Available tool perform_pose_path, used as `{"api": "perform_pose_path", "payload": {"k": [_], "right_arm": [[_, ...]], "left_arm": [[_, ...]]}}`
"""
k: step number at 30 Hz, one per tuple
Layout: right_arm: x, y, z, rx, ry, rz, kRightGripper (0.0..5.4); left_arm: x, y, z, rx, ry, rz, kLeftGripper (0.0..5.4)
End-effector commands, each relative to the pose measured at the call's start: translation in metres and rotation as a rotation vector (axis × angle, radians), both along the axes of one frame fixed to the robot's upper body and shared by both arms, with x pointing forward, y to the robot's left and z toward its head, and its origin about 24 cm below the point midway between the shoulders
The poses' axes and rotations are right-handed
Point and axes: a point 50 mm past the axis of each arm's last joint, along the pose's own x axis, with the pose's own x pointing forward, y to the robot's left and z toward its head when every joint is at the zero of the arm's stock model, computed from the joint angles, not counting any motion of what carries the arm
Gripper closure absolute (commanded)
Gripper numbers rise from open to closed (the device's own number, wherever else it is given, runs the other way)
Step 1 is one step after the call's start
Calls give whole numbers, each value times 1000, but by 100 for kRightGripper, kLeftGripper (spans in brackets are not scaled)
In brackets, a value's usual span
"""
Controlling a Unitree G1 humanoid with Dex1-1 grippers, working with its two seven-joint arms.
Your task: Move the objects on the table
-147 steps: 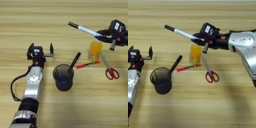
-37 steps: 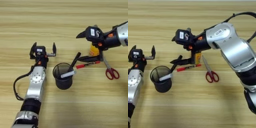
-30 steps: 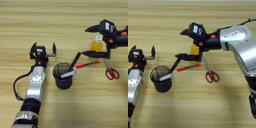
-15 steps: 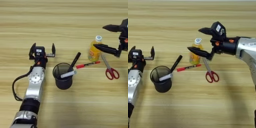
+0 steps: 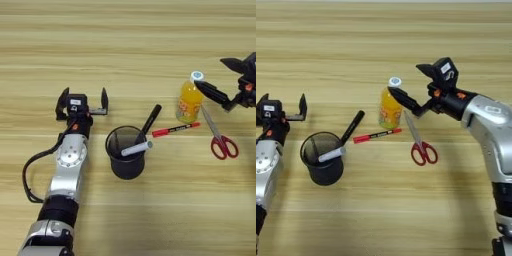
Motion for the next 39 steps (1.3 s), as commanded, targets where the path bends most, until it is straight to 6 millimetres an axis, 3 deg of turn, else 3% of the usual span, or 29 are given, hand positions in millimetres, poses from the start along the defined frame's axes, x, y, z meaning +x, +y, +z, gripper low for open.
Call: {"api": "perform_pose_path", "payload": {"k": [1,16,29,39], "right_arm": [[15,3,-12,-42,-47,-79,2],[31,24,-40,-37,-59,-94,2],[42,26,-60,-30,15,-135,2],[46,25,-65,-7,28,-149,112]], "left_arm": [[1,0,0,7,-3,-4,0],[1,-2,0,3,-2,-7,0],[1,-2,-1,1,-3,-10,0],[1,-3,-1,2,-5,-10,0]]}}
